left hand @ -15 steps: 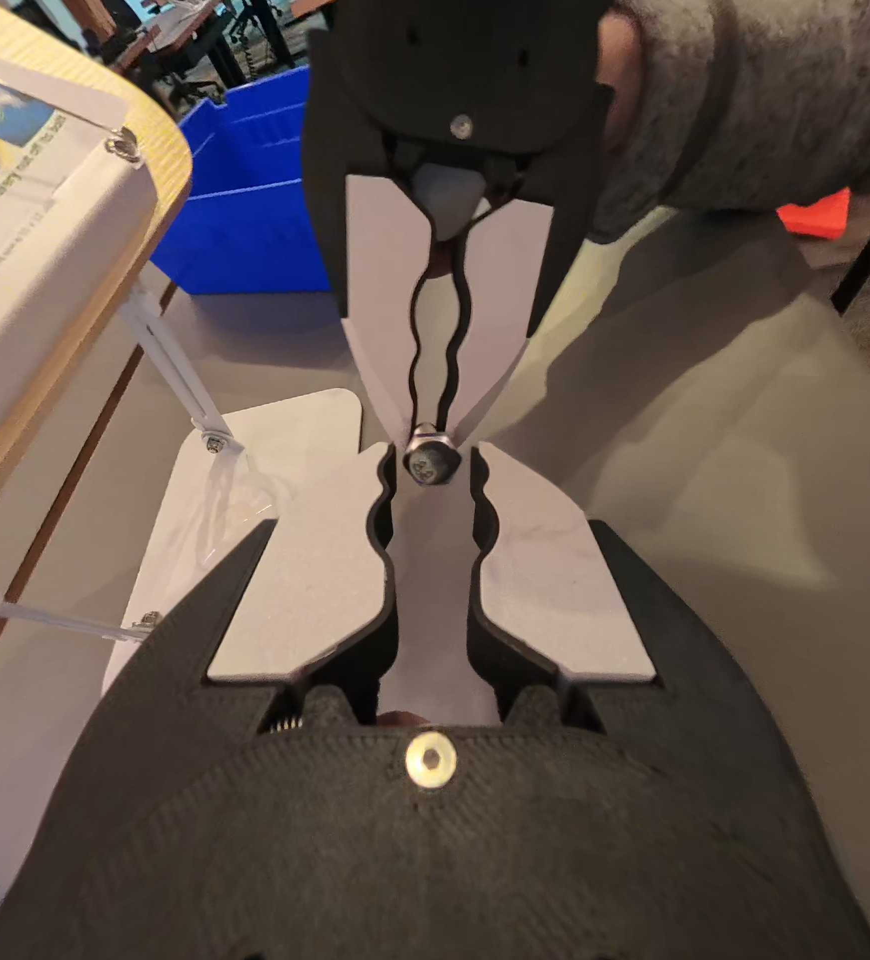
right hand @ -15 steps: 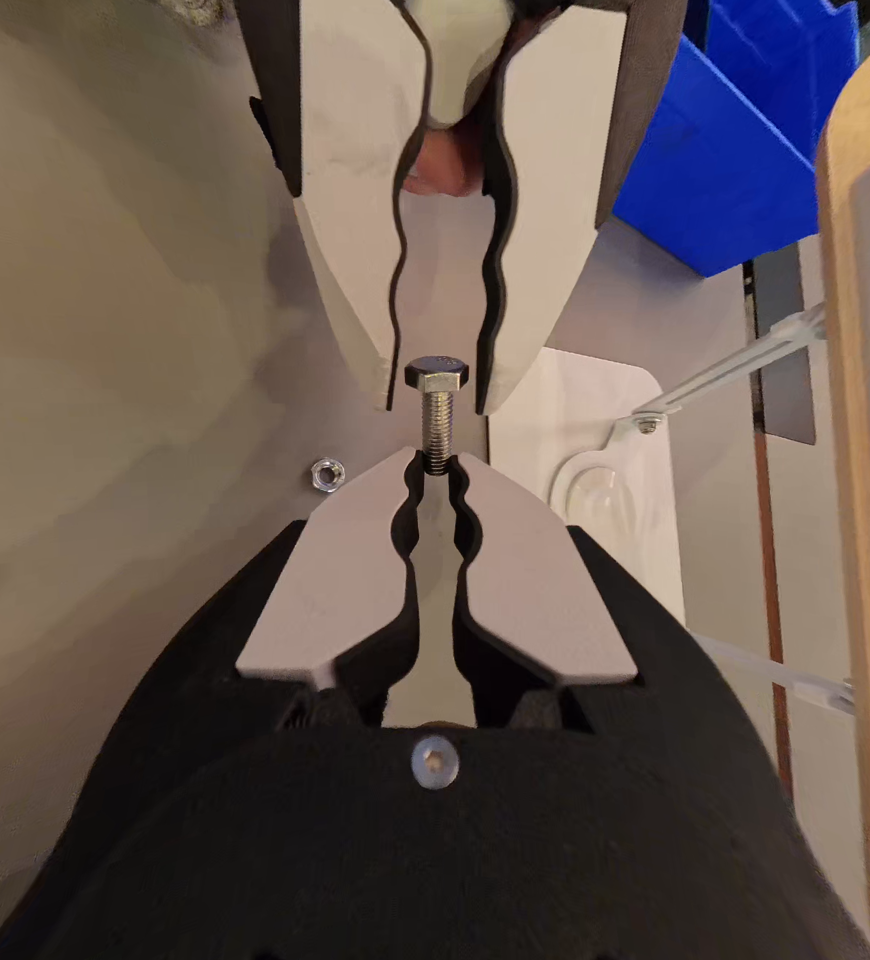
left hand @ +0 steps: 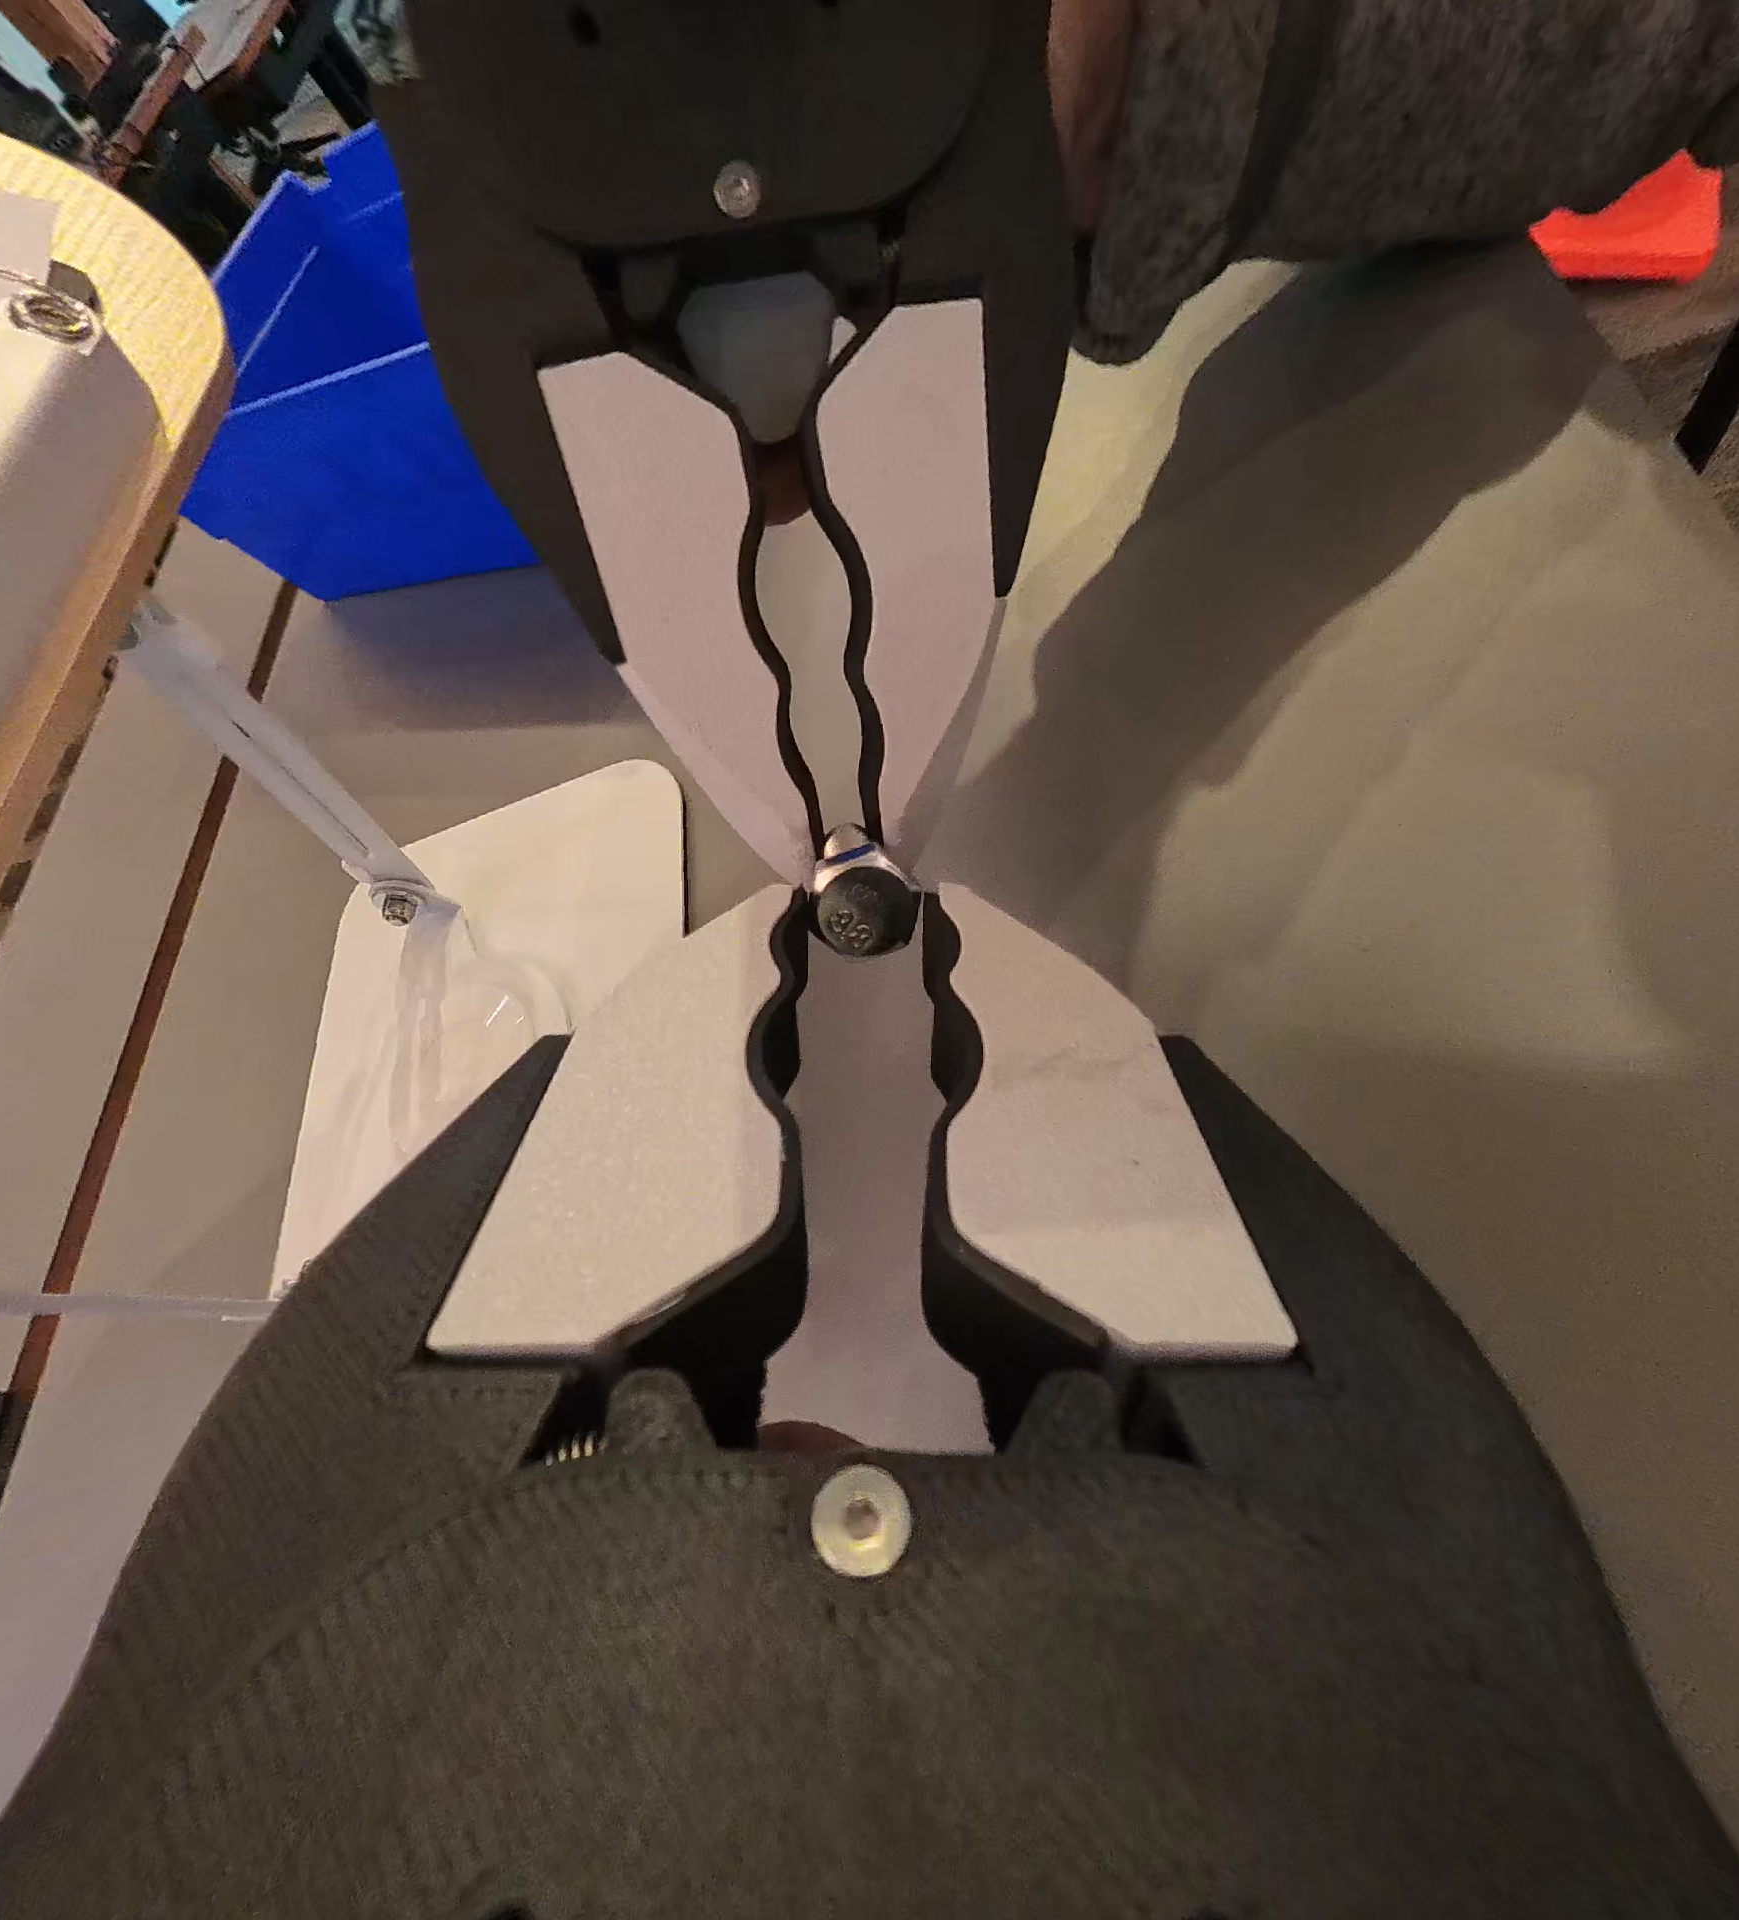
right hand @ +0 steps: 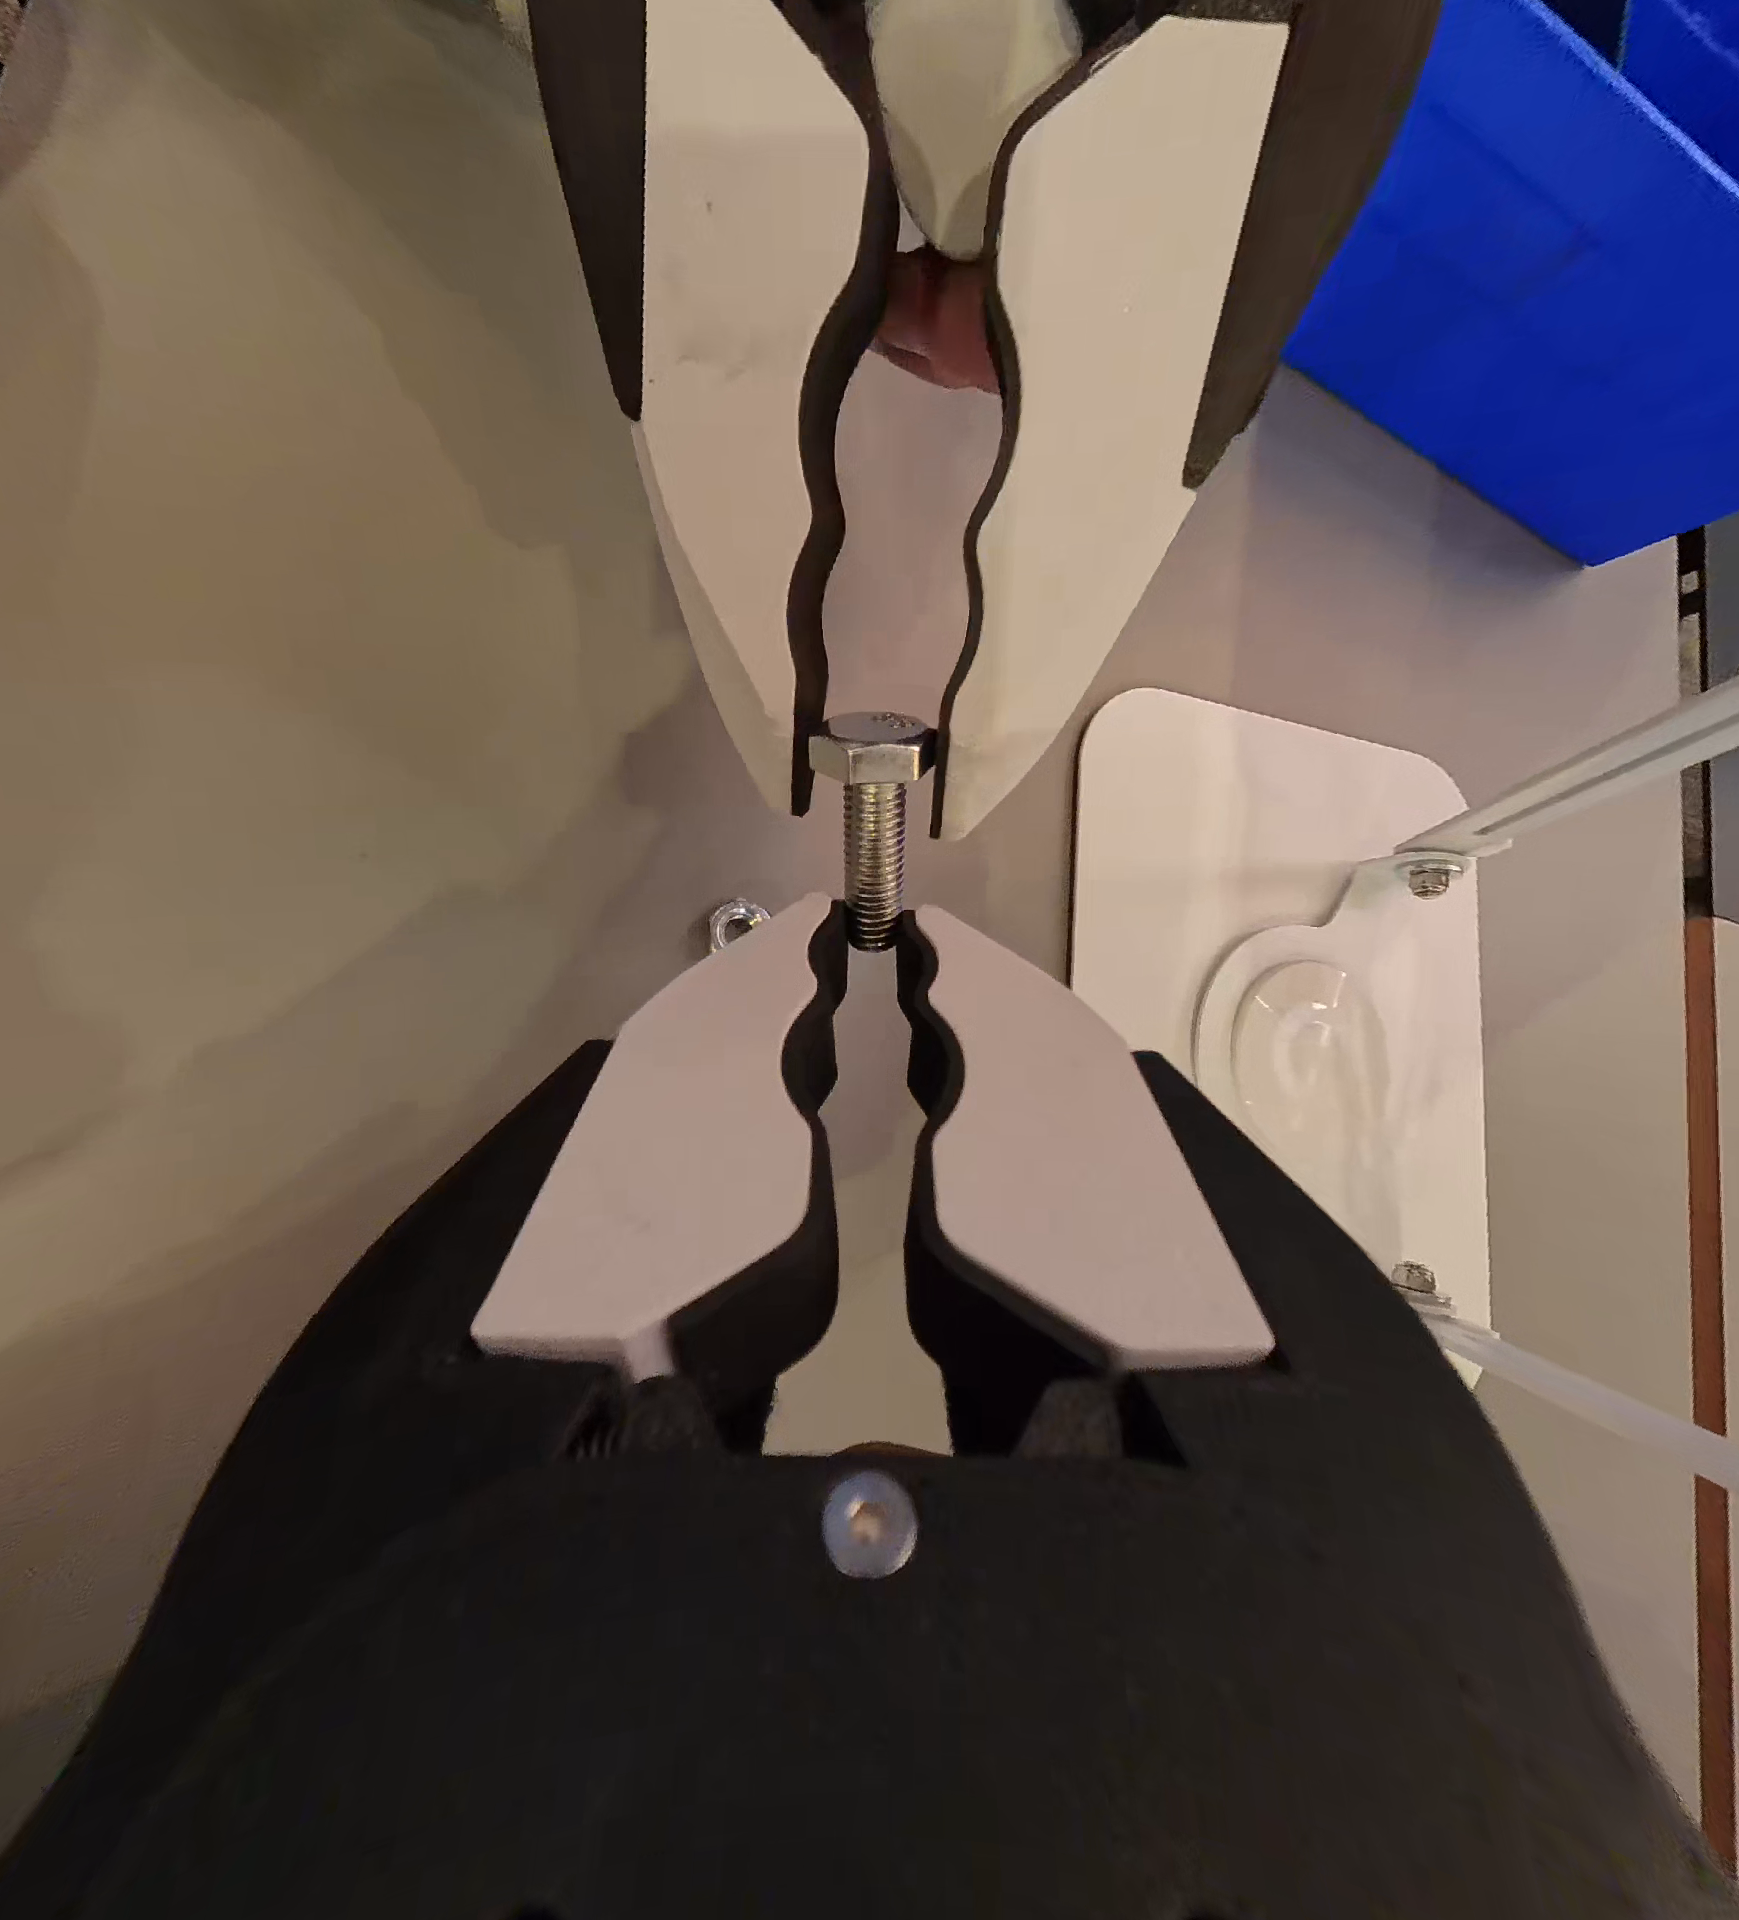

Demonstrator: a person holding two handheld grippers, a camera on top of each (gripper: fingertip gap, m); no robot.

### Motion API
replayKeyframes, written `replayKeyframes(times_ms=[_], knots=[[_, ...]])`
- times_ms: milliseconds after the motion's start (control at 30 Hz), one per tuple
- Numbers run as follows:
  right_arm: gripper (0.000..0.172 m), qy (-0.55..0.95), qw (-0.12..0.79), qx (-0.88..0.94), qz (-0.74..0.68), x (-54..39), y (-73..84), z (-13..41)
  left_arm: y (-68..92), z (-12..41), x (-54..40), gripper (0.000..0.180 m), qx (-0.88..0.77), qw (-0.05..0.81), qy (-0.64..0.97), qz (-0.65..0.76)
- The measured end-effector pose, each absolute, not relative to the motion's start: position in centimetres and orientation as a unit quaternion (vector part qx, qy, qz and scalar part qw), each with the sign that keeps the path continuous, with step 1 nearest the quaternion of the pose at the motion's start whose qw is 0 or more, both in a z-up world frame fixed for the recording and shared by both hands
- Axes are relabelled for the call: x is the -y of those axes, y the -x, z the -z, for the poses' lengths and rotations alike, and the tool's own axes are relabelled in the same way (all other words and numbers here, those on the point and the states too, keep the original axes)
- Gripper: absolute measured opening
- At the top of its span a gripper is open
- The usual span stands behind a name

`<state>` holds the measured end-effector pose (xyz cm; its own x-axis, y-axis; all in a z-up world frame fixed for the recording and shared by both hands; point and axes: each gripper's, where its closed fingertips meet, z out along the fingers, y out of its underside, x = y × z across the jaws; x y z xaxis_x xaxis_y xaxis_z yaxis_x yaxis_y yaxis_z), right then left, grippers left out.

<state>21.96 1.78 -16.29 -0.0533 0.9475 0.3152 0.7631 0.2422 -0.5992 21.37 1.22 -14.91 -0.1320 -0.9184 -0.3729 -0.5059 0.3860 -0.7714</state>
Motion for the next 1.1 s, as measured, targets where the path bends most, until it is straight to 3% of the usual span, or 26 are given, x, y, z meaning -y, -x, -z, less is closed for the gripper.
replayKeyframes(times_ms=[367,1100], knots=[[0.009,0.603,0.290,0.730,-0.141,-1.2,-22.2,17.0,-21.4,16.0,-1.0,0.018,-0.745,0.429,0.477,0.182],[0.009,0.608,0.271,0.731,-0.151,-1.1,-22.5,17.4,-21.8,15.7,-0.5,0.018,-0.734,0.435,0.475,0.213]])
